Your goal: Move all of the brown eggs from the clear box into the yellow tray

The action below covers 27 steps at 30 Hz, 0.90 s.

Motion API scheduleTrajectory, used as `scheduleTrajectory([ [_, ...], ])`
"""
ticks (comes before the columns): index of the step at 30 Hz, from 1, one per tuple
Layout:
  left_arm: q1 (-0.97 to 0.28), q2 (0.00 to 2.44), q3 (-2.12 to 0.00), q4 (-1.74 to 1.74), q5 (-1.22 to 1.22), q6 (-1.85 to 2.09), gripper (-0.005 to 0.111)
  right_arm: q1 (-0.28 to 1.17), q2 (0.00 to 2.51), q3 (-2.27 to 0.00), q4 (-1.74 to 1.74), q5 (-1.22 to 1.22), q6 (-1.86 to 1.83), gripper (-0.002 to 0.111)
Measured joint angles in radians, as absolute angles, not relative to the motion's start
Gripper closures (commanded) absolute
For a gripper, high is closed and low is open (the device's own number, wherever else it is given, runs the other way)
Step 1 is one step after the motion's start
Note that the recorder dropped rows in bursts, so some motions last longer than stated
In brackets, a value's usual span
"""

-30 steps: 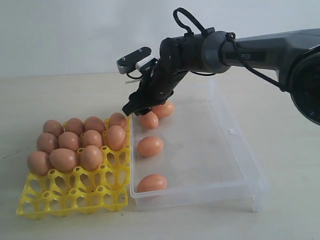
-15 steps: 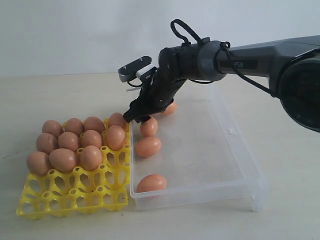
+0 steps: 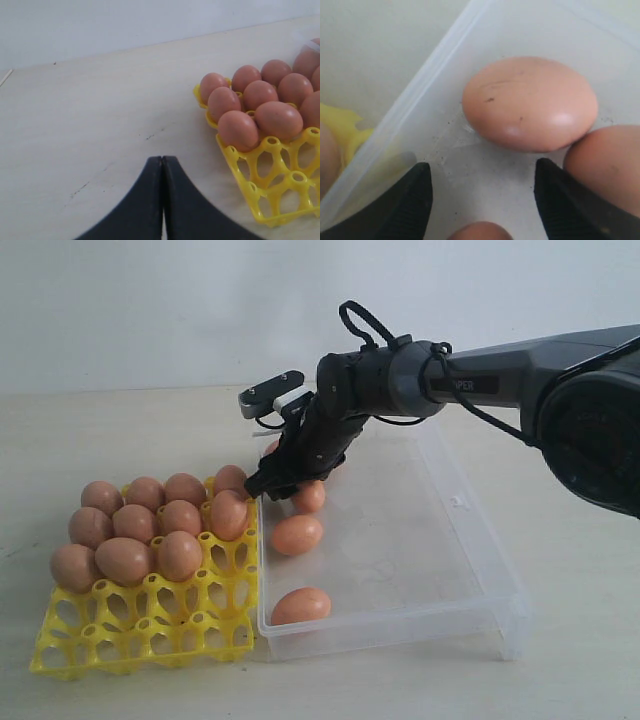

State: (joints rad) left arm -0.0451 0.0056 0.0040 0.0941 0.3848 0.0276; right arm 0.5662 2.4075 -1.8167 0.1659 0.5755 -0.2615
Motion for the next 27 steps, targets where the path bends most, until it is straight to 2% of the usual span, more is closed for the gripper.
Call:
scheduleTrajectory([
  [27,-0.045,0.006,0.004,0.094,0.385,0.028,0.107,0.562,2.397,-1.822,0.180,0.686,-0.218,0.050],
])
